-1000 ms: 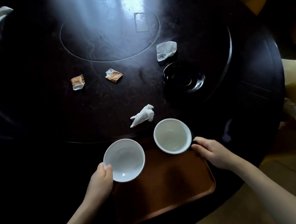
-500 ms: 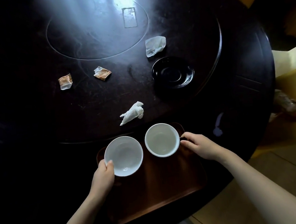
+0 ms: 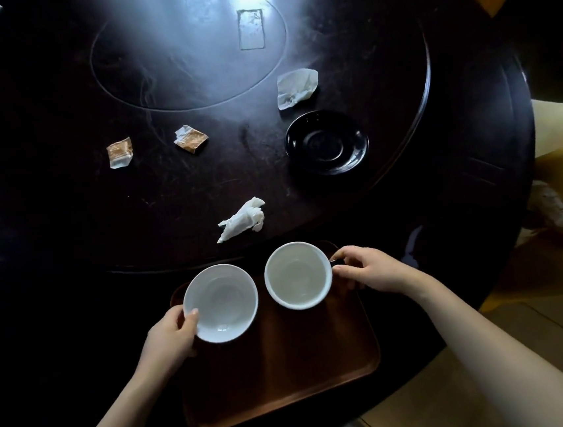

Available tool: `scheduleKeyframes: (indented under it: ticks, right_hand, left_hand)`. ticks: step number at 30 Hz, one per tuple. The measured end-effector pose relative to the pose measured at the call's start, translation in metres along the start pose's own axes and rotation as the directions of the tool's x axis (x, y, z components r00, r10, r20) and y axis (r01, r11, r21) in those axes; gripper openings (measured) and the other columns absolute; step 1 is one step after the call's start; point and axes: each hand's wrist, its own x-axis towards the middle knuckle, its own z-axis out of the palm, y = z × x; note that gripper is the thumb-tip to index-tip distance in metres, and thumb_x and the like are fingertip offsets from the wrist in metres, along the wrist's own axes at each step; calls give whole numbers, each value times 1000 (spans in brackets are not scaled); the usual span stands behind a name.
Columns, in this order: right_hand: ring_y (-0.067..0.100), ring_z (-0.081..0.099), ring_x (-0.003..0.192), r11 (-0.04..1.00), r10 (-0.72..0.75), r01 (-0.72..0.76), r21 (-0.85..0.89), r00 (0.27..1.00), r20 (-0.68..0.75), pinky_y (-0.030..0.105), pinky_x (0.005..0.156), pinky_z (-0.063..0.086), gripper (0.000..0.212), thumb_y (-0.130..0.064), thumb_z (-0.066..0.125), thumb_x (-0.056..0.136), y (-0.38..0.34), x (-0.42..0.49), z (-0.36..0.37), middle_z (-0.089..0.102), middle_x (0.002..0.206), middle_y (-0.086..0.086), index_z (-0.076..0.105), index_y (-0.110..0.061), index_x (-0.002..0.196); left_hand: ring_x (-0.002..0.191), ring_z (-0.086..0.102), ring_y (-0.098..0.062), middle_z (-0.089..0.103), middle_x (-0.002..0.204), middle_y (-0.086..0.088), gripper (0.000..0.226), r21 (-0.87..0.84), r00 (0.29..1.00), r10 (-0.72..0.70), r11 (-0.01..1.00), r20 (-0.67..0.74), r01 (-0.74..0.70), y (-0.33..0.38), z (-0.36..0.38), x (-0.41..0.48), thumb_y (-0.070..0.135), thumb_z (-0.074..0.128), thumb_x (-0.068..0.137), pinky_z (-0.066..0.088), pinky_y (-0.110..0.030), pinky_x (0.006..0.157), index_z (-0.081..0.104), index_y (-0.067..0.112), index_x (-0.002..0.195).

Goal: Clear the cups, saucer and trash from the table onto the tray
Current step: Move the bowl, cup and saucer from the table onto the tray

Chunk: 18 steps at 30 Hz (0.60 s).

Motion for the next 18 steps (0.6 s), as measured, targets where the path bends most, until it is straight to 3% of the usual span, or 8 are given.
scheduleKeyframes:
  ticks: [3, 6, 9, 12, 16, 18]
  right_hand:
    - [9, 61, 67, 998, 32, -36, 50, 997, 68, 18, 59, 45, 16, -32, 58, 88, -2, 3, -5, 60, 77, -7, 57, -27, 103]
    - [12, 59, 61, 979, 102, -116, 166, 991, 88, 18, 51, 46, 21, -26, 50, 93, -10, 7, -19, 62, 76, -1, 55, -14, 110]
    - [13, 54, 55, 936, 201, -127, 328, 959, -202, 14, 39, 43, 28, -26, 46, 95, -19, 25, -45, 60, 73, 4, 52, -5, 113]
    - [13, 55, 51, 880, 290, -44, 472, 838, -463, 15, 35, 44, 33, -28, 45, 94, -31, 48, -74, 61, 72, 6, 51, -3, 115]
    - [12, 60, 53, 844, 356, -58, 533, 804, -476, 18, 39, 47, 44, -30, 45, 93, -48, 77, -96, 59, 85, 6, 45, 0, 125]
    - [13, 60, 54, 834, 396, -104, 542, 797, -457, 20, 43, 47, 48, -27, 45, 94, -53, 89, -100, 53, 93, 7, 38, 4, 130]
  left_hand:
    - [80, 64, -25, 66, 89, -4, 16, 121, 999, 31, 992, -40, -26, 1, -10, 3, 27, 53, 88, 55, -41, 76, 59, 22, 102]
    - [91, 64, -26, 67, 97, -6, 24, 129, 998, 17, 992, -62, -9, 3, -13, 7, 28, 55, 86, 54, -46, 83, 61, 19, 108]
    - [89, 64, -26, 67, 96, -6, 24, 107, 997, 2, 994, -74, 6, 2, -10, 8, 29, 54, 87, 54, -45, 83, 62, 19, 108]
    - [80, 66, -25, 68, 91, -4, 21, 68, 997, -5, 998, -78, 11, -1, -5, 8, 30, 50, 90, 54, -43, 80, 62, 20, 104]
    - [73, 64, -19, 65, 82, 2, 14, 2, 994, -2, 1000, -106, 2, -2, 1, 5, 29, 48, 92, 54, -36, 68, 59, 25, 99]
    - [73, 63, -18, 64, 81, 5, 12, 8, 993, -1, 1000, -115, 2, -2, 2, 3, 31, 47, 92, 53, -35, 69, 58, 28, 97]
